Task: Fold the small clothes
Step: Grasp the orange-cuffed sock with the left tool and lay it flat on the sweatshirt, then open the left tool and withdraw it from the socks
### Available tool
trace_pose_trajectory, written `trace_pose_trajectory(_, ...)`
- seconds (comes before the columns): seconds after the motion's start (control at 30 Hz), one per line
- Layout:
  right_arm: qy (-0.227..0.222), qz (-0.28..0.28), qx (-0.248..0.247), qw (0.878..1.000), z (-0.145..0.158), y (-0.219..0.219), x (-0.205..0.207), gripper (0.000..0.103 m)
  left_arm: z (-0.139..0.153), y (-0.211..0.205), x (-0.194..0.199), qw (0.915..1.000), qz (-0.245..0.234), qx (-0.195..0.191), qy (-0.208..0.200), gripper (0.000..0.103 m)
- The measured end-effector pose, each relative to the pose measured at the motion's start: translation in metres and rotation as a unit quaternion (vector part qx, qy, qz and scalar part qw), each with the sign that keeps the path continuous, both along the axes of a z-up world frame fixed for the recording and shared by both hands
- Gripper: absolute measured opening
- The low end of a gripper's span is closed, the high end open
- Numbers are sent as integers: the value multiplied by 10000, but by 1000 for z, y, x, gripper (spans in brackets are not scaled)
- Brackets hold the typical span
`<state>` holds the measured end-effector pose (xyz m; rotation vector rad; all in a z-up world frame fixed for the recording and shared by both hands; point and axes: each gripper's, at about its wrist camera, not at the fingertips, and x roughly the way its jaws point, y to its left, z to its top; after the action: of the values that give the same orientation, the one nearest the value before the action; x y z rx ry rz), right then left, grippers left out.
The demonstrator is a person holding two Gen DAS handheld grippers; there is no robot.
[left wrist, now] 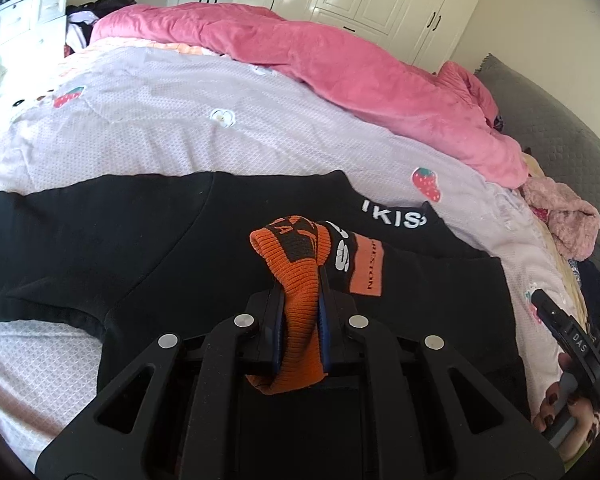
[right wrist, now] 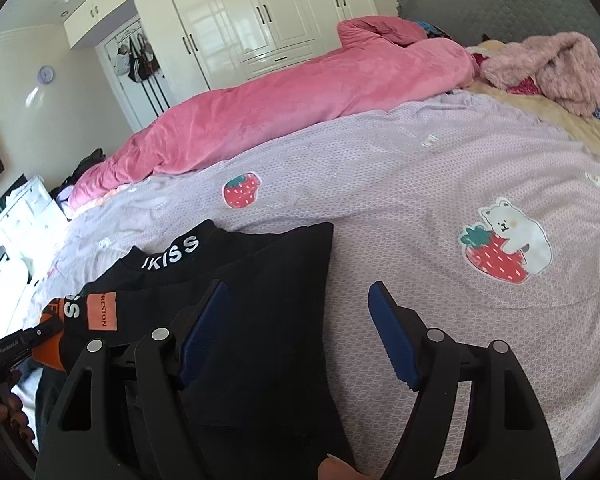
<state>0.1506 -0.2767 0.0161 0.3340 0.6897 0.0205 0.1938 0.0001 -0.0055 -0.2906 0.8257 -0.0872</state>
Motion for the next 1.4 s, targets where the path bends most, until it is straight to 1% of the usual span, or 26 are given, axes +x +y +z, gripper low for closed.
trace_pose_trajectory(0.1,-58,135,-117,9998,2,9,-1,72,-2,3,-2,10000,66,72,-2,10)
trace_pose_trajectory(0.27,-107,301,-276,9991,4,21,-1,72,10,13,-12,9990,276,249,-228,10)
trace_pose_trajectory(0.37,-138,394,-331,9986,5,27,-2,72,16,11,-16,9988,231,302,-308,10)
trace_pose_trajectory(0.43,-165,485,-397,9979,6,33,-3,72,18,5,-15,9990,99,309,-302,10)
trace_pose_trajectory(0.53,-215,671,-503,9962,7,44,-5,72,7,-13,-10,9987,-196,451,-104,10)
trace_pose_trajectory(0.57,-243,767,-573,9951,8,50,-6,72,2,-17,-9,9984,-243,506,-24,12)
trace_pose_trajectory(0.6,-260,829,-622,9943,8,54,-7,72,-5,-20,-7,9979,-279,578,86,13)
trace_pose_trajectory(0.63,-296,927,-698,9928,9,60,-8,72,-16,-23,-5,9967,-325,691,288,16)
trace_pose_trajectory(0.7,-342,1043,-777,9909,11,66,-10,72,-32,-24,-2,9948,-320,827,508,16)
trace_pose_trajectory(0.77,-389,1171,-832,9889,12,72,-13,72,-40,-22,-5,9946,-333,863,471,16)
trace_pose_trajectory(0.83,-424,1270,-874,9871,13,77,-15,72,-39,-22,-7,9945,-353,893,427,16)
trace_pose_trajectory(0.93,-431,1467,-953,9836,13,87,-17,72,-39,-19,-8,9949,-351,834,434,16)
trace_pose_trajectory(1.0,-319,1552,-1061,9816,8,93,-16,72,-39,-18,-9,9949,-364,842,413,16)
trace_pose_trajectory(1.1,180,1493,-1355,9793,-8,98,-7,75,-39,-19,-9,9951,-374,823,402,16)
trace_pose_trajectory(1.17,842,1306,-1580,9751,-29,95,6,75,-38,-18,-8,9955,-375,768,409,16)
trace_pose_trajectory(1.2,1085,1273,-1477,9748,-40,91,12,76,-38,-17,-8,9956,-376,751,409,16)
trace_pose_trajectory(1.27,1089,1255,-1244,9782,-41,85,13,76,-38,-17,-8,9957,-374,747,401,16)
trace_pose_trajectory(1.4,1051,1238,-1166,9798,-37,84,13,76,-37,-16,-9,9961,-361,700,388,16)
